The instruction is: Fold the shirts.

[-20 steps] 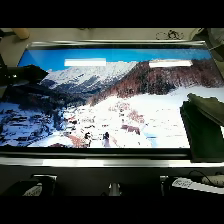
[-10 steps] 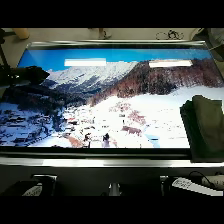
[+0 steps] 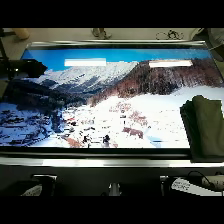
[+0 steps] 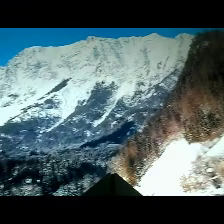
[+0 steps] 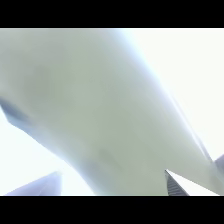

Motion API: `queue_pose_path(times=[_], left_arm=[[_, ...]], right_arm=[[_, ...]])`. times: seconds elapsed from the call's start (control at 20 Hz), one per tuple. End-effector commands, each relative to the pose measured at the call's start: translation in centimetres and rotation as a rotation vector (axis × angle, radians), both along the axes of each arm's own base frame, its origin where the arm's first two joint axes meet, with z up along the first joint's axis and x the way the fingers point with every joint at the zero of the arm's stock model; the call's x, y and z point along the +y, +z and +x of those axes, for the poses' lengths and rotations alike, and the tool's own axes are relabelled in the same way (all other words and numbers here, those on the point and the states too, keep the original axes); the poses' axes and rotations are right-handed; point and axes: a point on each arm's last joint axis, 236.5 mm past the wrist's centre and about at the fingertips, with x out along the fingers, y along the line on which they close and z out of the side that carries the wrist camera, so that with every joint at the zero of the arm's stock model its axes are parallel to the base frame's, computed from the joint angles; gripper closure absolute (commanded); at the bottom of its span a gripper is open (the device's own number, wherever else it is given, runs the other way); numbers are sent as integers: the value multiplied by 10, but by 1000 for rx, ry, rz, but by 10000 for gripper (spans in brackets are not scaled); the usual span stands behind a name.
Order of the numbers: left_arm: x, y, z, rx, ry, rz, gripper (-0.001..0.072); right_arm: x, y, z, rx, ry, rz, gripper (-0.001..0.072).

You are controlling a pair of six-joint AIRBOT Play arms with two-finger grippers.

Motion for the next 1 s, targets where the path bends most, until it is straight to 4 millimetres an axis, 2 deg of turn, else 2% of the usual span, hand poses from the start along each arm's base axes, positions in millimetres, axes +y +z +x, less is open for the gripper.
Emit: queue_pose_path(times=[0.0,0.05,0.1,0.15,0.2,0.25,0.3,0.35,0.45,0.6,0.95], left_arm=[[47,-35,12,146,167,351,679],[45,-65,6,254,165,379,604],[40,-101,-10,411,166,368,367],[32,-137,-36,591,140,354,86],[21,-164,-56,705,94,333,32],[7,-182,-68,744,48,286,32],[-3,-190,-69,719,33,235,34],[-8,-193,-63,662,57,193,38],[0,-190,-51,583,110,192,41],[11,-190,-47,564,120,235,39],[10,-194,-46,572,119,236,39]], right_arm=[[122,70,94,-236,313,-127,40],[161,48,93,-136,391,-142,41],[199,18,85,-16,430,-109,40],[233,-16,70,121,477,-41,36],[262,-47,48,268,534,51,36],[281,-71,31,379,567,136,36],[291,-88,18,461,569,192,36],[290,-95,16,486,529,202,37],[287,-95,25,453,485,187,35],[287,-94,24,453,486,186,36],[287,-94,24,454,486,187,36]])
